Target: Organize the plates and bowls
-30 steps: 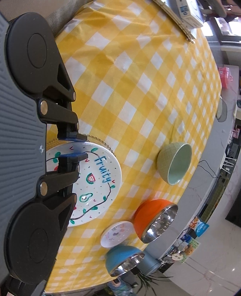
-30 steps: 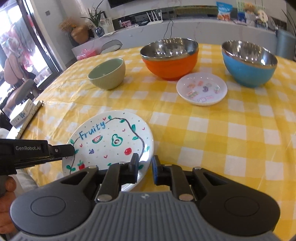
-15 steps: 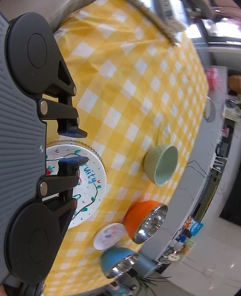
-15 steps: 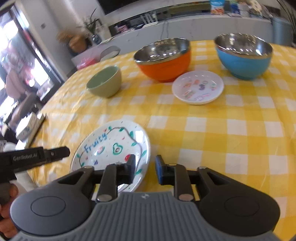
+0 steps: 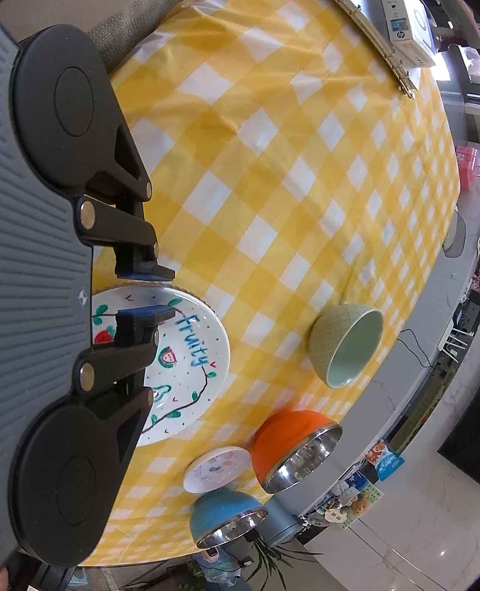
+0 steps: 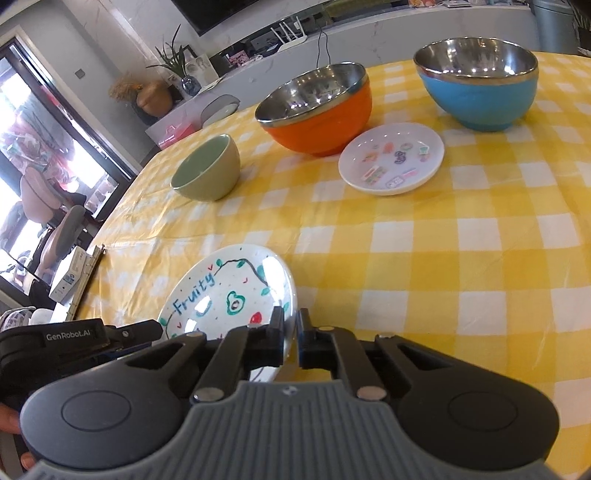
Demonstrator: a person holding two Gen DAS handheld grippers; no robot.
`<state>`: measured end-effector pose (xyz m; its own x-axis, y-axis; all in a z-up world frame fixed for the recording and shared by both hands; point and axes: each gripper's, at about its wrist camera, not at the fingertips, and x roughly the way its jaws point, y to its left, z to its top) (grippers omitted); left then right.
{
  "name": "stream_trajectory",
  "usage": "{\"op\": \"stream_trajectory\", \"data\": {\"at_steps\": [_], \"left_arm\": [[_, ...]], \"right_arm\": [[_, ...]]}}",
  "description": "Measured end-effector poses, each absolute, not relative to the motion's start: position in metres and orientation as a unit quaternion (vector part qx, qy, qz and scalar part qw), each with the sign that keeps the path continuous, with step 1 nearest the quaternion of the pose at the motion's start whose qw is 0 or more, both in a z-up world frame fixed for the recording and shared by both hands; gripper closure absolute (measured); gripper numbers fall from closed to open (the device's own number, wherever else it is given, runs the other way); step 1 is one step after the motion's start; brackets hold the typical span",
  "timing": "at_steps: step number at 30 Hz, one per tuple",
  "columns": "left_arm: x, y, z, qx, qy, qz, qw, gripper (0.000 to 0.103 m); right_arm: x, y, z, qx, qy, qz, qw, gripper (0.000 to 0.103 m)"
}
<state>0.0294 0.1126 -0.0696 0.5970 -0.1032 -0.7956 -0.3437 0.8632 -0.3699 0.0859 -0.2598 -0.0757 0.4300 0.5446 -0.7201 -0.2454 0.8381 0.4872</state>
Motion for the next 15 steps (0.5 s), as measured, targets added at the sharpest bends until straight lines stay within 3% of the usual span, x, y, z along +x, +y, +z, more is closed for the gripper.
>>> {"op": "stream_trajectory", "data": {"at_steps": [7, 12, 15], "left_arm": [[0.03, 0.111, -0.069, -0.246, 0.443, 0.074, 0.859, 0.089], [0.03, 0.108, -0.058, -0.237, 0.426, 0.083, 0.87, 0.088], [0.032, 0.102, -0.048, -0.232, 0.419, 0.071, 0.875, 0.088]], "right_arm": [[0.086, -0.259, -0.074, 0.15, 0.475, 0.238, 0.834, 0.098], [0.082, -0.261, -0.066, 0.133, 0.459, 0.231, 0.847, 0.092], [0.083, -0.265, -0.063, 0.132, 0.458, 0.221, 0.851, 0.08]]}}
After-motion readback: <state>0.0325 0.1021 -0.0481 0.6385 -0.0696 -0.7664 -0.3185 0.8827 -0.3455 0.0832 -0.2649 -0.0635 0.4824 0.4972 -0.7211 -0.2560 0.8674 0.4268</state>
